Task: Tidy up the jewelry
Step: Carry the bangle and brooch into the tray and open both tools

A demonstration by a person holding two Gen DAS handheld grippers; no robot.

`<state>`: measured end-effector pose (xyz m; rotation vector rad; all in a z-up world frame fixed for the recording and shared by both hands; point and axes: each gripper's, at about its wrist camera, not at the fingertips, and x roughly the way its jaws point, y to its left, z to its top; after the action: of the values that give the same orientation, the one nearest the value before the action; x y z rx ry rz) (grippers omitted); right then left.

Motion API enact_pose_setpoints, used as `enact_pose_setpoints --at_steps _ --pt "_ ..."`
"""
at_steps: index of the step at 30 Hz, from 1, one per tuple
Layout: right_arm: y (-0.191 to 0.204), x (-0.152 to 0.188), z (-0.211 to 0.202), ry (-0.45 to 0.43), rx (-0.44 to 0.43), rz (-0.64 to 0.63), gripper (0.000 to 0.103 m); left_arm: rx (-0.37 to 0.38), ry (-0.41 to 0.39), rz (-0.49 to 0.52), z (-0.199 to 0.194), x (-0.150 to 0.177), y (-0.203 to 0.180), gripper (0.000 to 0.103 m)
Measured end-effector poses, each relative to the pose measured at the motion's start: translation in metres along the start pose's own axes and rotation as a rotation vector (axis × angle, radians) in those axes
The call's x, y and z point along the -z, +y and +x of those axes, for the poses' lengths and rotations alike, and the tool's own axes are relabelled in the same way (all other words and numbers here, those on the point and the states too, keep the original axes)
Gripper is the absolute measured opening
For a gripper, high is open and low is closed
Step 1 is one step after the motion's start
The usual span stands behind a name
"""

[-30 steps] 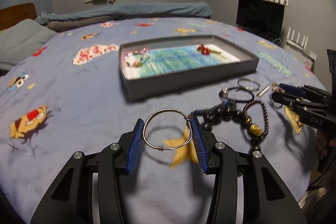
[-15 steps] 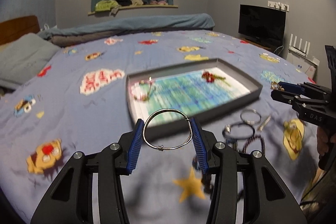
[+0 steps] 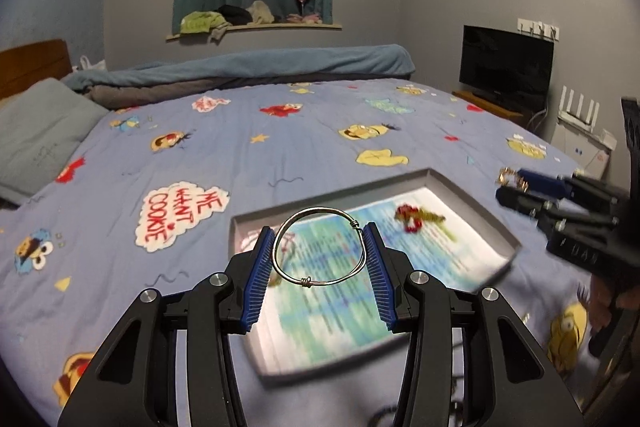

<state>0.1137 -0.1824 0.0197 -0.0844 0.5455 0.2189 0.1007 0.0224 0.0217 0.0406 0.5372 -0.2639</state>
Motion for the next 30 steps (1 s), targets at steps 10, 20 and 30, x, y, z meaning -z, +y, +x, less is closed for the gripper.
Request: enact_pose_setpoints --at_steps 10,20,30 --pt "-0.002 0.019 0.055 0.138 0.012 0.037 0.042 -0.017 0.135 -0.002 0.051 0.016 0.006 0.047" --pt "-0.002 0.041 0.084 0.282 0.032 0.011 0.042 0.019 0.23 0.023 0.073 0.03 0.0 0.047" --pt "-0.006 0.043 0.087 0.287 0.033 0.02 0.042 0.017 0.277 0.039 0.085 0.04 -0.006 0.047"
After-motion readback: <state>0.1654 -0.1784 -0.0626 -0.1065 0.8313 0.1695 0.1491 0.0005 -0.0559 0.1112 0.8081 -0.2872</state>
